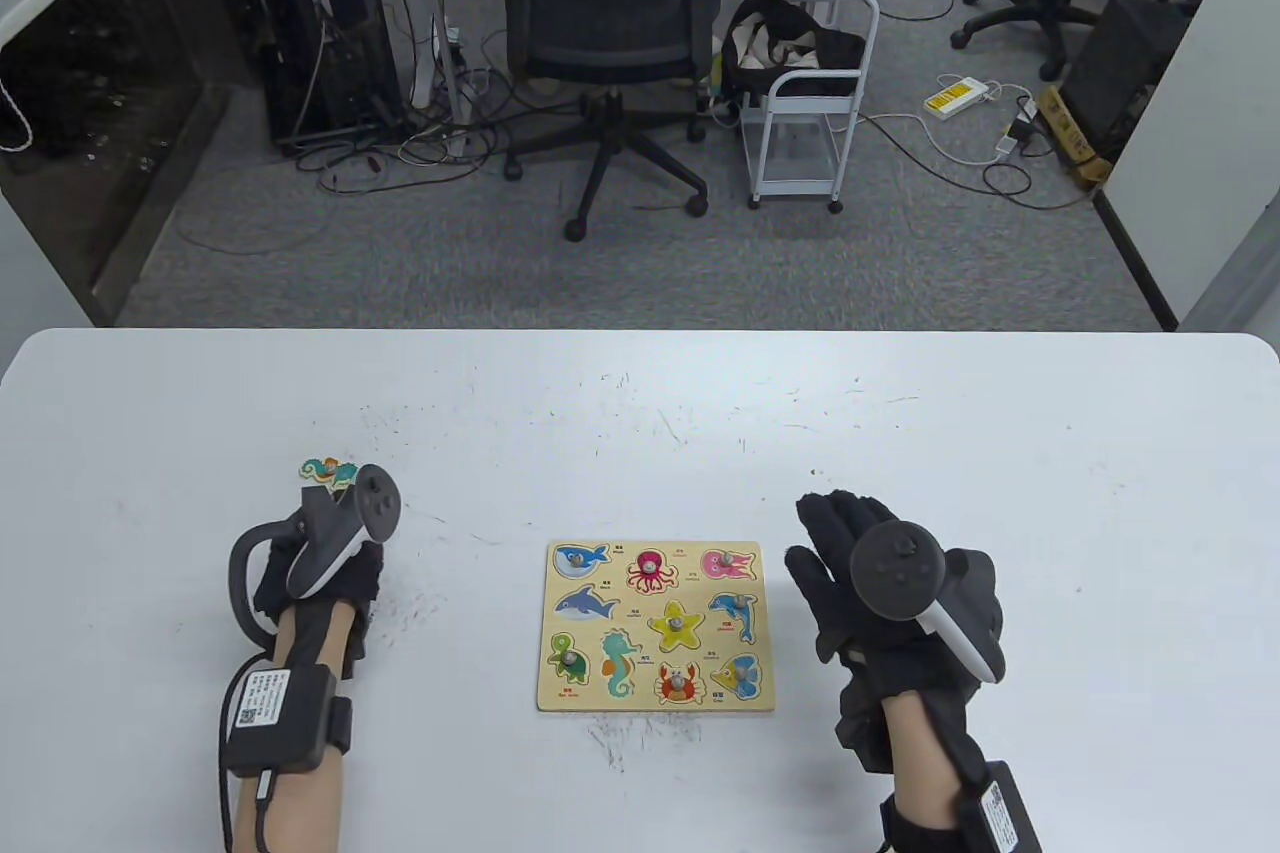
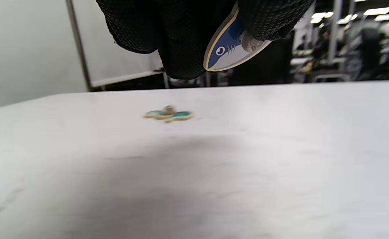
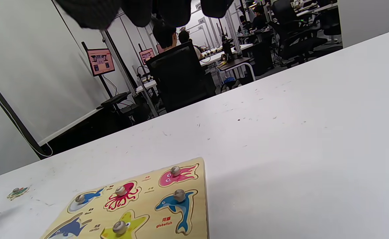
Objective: Fit puzzle pieces into frame
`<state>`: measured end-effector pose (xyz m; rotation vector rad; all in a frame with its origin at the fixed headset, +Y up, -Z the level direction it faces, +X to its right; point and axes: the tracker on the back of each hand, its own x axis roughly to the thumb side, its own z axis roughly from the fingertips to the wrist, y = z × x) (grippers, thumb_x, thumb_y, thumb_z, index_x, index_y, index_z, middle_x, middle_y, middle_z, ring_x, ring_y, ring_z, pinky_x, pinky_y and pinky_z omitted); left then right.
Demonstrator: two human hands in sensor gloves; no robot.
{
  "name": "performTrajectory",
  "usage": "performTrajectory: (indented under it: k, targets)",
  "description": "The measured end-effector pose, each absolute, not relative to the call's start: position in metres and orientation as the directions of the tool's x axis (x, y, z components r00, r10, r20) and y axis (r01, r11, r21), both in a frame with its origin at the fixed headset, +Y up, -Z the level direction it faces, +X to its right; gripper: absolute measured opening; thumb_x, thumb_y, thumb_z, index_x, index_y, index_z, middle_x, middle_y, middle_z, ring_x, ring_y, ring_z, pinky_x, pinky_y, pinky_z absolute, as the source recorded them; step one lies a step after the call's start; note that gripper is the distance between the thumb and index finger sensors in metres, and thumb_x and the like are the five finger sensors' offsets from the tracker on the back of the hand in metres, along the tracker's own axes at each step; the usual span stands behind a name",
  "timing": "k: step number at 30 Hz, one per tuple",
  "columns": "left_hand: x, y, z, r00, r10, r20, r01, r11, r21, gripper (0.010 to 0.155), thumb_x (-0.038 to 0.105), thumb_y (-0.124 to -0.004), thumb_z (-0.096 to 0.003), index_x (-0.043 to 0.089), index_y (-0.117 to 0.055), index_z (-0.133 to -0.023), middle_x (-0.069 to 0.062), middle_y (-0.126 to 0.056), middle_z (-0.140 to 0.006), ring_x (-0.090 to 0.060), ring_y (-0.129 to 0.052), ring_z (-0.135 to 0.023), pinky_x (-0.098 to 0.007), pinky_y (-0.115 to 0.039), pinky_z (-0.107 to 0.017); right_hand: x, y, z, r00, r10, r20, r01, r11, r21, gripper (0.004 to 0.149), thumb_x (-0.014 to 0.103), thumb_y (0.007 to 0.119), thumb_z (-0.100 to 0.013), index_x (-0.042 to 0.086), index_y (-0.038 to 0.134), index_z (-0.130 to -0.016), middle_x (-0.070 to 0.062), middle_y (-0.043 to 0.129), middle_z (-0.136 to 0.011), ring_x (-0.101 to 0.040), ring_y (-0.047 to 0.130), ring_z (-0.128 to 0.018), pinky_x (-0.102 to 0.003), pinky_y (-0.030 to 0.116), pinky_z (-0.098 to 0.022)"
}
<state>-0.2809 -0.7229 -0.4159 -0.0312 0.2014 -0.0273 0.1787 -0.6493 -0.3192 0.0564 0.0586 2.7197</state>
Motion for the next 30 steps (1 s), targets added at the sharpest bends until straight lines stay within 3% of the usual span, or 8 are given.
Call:
performTrajectory:
  k: [6,13,19,25,30]
  targets:
    - [-0.196,-0.694,-0.390,0.991,0.130,0.029,-0.131,0.990,0.059,0.051,0.049,-0.076,-0.0494,0.041,-0.073,-0.100,0.013,-0.094,-0.098,-0.012,-0.097,-0.088,-0.038,-0.079,-0.071,0.165,-0.650,-0.318,-0.923,0.375,0.085,-0.372,-0.927,0.057,0.060,0.053,0.076,-0.045,0.036,0.063,-0.102,0.001,0.063,-0.112,-0.035,0.060,-0.106,-0.056,0.049,-0.078]
    - [-0.130,-0.677,-0.354,0.935,0.281,0.217,-0.307,0.947,0.093,0.050,0.051,-0.078,-0.0486,0.040,-0.077,-0.097,0.013,-0.097,-0.094,-0.010,-0.100,-0.083,-0.037,-0.081,-0.069,0.157,-0.647,-0.315,-0.882,0.440,0.168,-0.432,-0.898,0.084,0.062,0.053,0.076,-0.045,0.035,0.060,-0.102,0.000,0.065,-0.111,-0.033,0.067,-0.103,-0.054,0.054,-0.077]
    - [-0.105,-0.674,-0.332,0.854,0.411,0.320,-0.444,0.895,0.035,0.050,0.053,-0.079,-0.0477,0.040,-0.079,-0.096,0.013,-0.100,-0.090,-0.010,-0.102,-0.080,-0.036,-0.083,-0.067,0.149,-0.647,-0.314,-0.773,0.581,0.254,-0.547,-0.813,0.198,0.065,0.052,0.078,-0.045,0.034,0.056,-0.104,0.000,0.065,-0.110,-0.032,0.072,-0.100,-0.054,0.057,-0.075]
    - [-0.112,-0.672,-0.330,0.692,0.625,0.362,-0.623,0.770,-0.138,0.049,0.054,-0.081,-0.0470,0.039,-0.081,-0.094,0.012,-0.101,-0.087,-0.010,-0.103,-0.077,-0.036,-0.083,-0.066,0.138,-0.653,-0.316,-0.666,0.683,0.300,-0.601,-0.729,0.327,0.067,0.051,0.080,-0.045,0.033,0.054,-0.105,-0.001,0.065,-0.110,-0.032,0.075,-0.098,-0.053,0.059,-0.074]
    - [-0.113,-0.673,-0.330,0.643,0.671,0.370,-0.652,0.732,-0.195,0.049,0.055,-0.081,-0.0464,0.038,-0.082,-0.093,0.011,-0.102,-0.085,-0.010,-0.104,-0.074,-0.037,-0.084,-0.065,0.127,-0.658,-0.316,-0.625,0.716,0.310,-0.611,-0.696,0.377,0.064,0.047,0.081,-0.045,0.030,0.058,-0.103,0.000,0.076,-0.102,-0.027,0.087,-0.088,-0.050,0.067,-0.070]
